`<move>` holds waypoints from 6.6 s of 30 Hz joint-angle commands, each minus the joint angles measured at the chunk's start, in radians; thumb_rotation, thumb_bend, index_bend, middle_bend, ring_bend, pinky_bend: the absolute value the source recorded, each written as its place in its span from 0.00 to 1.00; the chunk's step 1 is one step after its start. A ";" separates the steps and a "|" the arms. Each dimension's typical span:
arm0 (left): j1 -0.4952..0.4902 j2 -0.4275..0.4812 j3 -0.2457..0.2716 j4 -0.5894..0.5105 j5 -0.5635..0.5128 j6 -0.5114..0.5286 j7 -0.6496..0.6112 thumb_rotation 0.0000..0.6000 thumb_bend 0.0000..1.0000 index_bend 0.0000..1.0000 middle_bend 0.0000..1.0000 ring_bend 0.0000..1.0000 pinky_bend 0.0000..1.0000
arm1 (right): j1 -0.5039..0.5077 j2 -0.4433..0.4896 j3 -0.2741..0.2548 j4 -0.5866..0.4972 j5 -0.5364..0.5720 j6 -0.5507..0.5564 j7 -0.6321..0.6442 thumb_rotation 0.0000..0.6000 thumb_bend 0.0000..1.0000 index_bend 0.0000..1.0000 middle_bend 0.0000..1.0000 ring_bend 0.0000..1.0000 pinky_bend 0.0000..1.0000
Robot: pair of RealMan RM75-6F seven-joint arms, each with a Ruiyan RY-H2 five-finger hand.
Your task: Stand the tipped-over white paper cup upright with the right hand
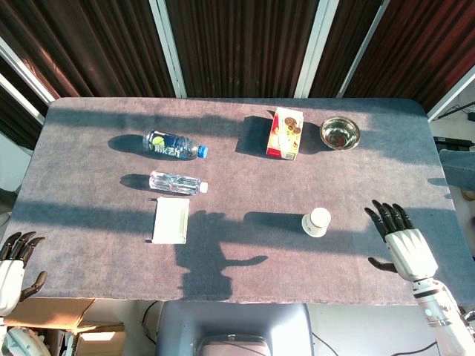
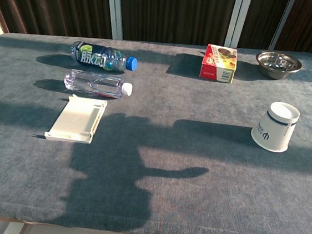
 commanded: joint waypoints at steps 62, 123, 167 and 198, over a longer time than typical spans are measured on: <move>0.017 0.025 0.015 -0.026 0.013 0.013 -0.018 1.00 0.29 0.24 0.15 0.11 0.41 | 0.281 -0.309 0.052 0.308 0.043 -0.247 -0.019 1.00 0.68 0.67 0.52 0.59 0.69; 0.020 0.032 0.015 -0.034 0.015 0.013 -0.029 1.00 0.29 0.25 0.15 0.11 0.41 | 0.422 -0.273 0.012 0.169 0.153 -0.479 -0.181 1.00 0.33 0.42 0.32 0.26 0.35; 0.016 0.033 0.015 -0.036 0.010 0.002 -0.027 1.00 0.29 0.25 0.15 0.11 0.41 | 0.396 -0.483 -0.228 0.821 -0.227 -0.109 1.381 1.00 0.33 0.49 0.38 0.31 0.37; 0.014 0.031 0.015 -0.037 0.011 0.000 -0.022 1.00 0.29 0.25 0.15 0.11 0.41 | 0.185 -0.033 -0.169 0.124 -0.121 0.188 0.388 1.00 0.27 0.02 0.00 0.00 0.01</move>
